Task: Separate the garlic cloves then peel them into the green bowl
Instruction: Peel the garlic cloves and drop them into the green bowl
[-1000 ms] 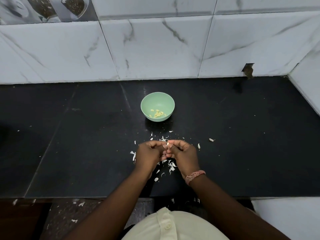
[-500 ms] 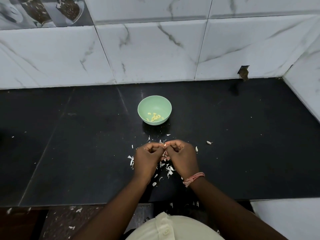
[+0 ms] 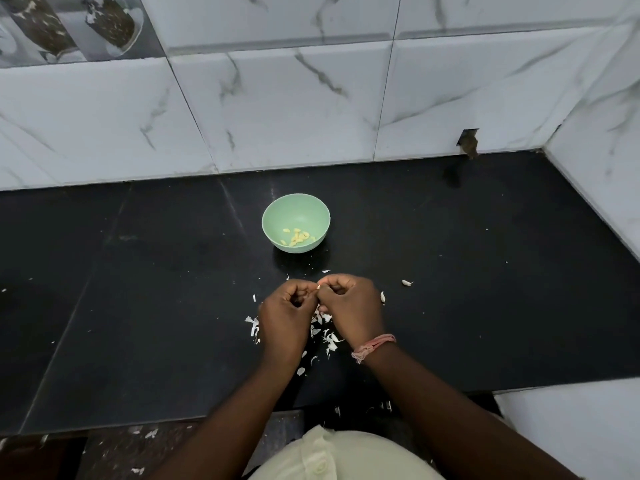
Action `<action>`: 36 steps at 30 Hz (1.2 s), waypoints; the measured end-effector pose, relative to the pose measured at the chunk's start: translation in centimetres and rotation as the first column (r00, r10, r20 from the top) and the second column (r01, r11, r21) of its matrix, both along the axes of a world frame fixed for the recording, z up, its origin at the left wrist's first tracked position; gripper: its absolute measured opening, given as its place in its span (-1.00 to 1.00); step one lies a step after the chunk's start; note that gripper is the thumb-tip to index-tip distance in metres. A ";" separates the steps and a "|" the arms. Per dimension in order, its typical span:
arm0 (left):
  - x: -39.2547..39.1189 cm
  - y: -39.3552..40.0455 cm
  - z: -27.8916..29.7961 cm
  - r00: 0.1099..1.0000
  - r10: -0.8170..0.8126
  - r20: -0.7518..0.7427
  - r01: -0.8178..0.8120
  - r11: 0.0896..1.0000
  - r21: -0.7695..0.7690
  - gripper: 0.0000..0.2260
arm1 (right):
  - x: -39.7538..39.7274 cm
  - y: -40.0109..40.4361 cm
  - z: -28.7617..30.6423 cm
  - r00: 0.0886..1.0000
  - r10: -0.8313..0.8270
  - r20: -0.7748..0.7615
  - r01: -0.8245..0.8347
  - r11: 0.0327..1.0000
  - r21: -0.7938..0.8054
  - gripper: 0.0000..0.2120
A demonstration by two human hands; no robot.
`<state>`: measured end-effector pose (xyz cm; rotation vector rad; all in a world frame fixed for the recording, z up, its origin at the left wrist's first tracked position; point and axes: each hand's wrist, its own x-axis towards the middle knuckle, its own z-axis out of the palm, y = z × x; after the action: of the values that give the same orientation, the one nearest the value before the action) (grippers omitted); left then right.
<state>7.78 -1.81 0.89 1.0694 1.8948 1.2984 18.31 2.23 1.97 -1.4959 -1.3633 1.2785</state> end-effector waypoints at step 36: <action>-1.0 0.8 1.8 0.951 -0.204 0.231 0.197 0.979 0.053 -0.89 | 1.7 0.8 1.1 0.994 0.103 0.021 -0.103 0.995 -0.003 -0.84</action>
<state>6.79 -0.97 2.67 1.0422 1.5547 1.2780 20.00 3.02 3.12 -1.4602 -1.4698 1.3315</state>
